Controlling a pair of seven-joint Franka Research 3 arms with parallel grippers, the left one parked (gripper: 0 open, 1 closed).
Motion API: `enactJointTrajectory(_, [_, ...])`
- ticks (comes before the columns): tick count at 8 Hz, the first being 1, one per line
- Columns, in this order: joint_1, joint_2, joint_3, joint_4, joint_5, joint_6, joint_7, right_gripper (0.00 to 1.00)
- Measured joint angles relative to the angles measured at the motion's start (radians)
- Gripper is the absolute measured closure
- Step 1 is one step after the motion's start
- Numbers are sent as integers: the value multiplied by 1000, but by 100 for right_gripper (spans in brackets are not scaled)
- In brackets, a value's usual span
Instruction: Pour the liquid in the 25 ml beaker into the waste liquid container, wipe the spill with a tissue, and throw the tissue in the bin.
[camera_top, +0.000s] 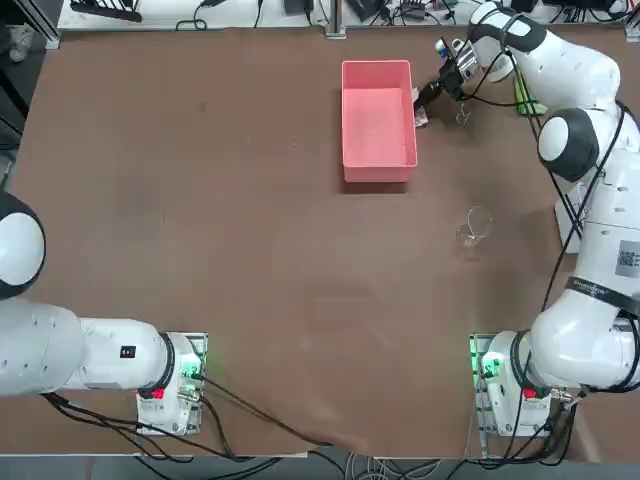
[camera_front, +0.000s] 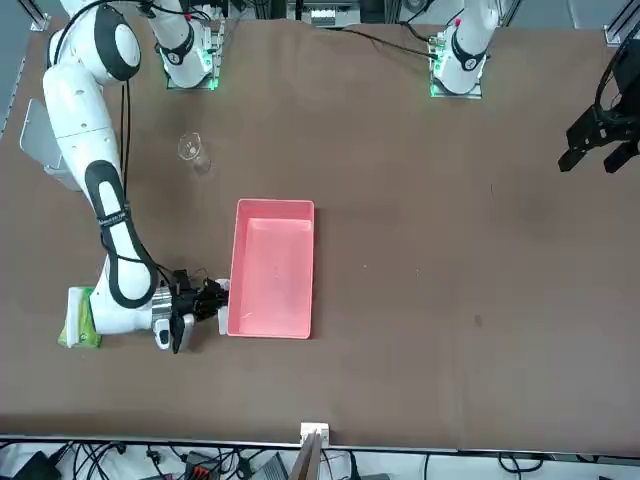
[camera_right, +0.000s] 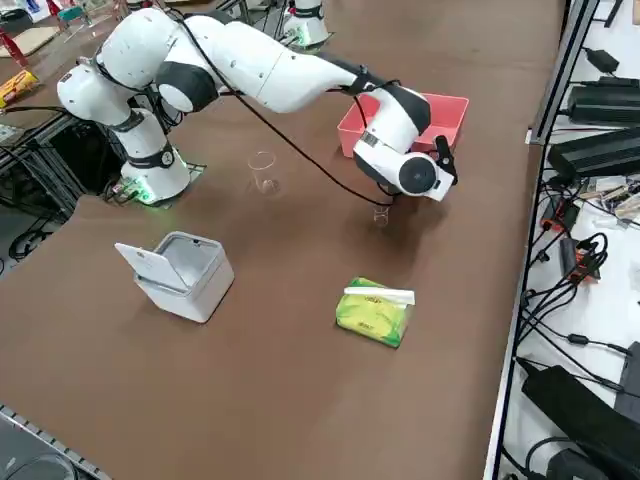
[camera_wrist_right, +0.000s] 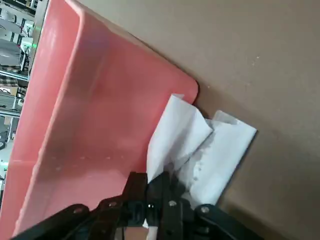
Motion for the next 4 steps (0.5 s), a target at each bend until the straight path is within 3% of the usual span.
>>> enactJointTrajectory(4, [3, 0, 0, 8, -14, 4, -1, 98])
